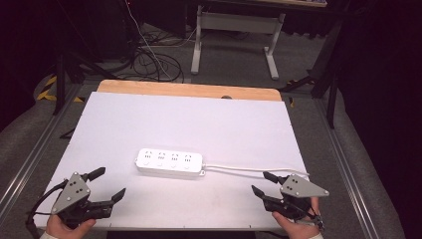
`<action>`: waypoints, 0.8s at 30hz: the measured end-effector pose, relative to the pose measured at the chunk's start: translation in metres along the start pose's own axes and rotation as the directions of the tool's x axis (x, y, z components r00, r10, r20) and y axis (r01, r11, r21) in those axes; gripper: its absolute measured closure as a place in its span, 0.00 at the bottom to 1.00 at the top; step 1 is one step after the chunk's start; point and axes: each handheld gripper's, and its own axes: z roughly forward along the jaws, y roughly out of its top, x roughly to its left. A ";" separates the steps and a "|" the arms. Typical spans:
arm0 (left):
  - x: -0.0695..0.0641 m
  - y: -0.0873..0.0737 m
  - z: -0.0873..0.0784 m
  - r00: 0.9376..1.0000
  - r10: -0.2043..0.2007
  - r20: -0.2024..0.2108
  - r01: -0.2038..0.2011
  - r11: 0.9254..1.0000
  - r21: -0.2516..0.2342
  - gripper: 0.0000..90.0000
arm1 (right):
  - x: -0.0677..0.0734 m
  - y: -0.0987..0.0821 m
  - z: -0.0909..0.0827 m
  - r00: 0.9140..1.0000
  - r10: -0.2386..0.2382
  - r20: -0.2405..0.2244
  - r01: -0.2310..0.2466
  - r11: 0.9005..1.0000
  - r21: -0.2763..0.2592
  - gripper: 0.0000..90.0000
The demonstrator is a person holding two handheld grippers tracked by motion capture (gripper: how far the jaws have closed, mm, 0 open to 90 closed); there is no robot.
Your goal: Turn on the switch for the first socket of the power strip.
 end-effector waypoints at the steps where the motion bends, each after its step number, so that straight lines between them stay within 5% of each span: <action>1: 0.000 0.000 0.000 1.000 0.002 -0.002 -0.002 1.000 0.000 0.17 | -0.001 0.007 0.000 1.000 -0.010 -0.006 0.010 1.000 0.002 0.48; 11: 0.000 0.000 -0.001 1.000 0.000 -0.003 0.000 1.000 0.000 0.17 | -0.002 0.036 0.013 0.997 -0.025 -0.066 0.025 1.000 0.000 0.49; 24: 0.000 0.000 -0.001 1.000 -0.001 -0.004 0.001 1.000 0.005 0.18 | 0.009 0.071 0.052 0.989 -0.055 -0.135 0.059 0.998 0.021 0.54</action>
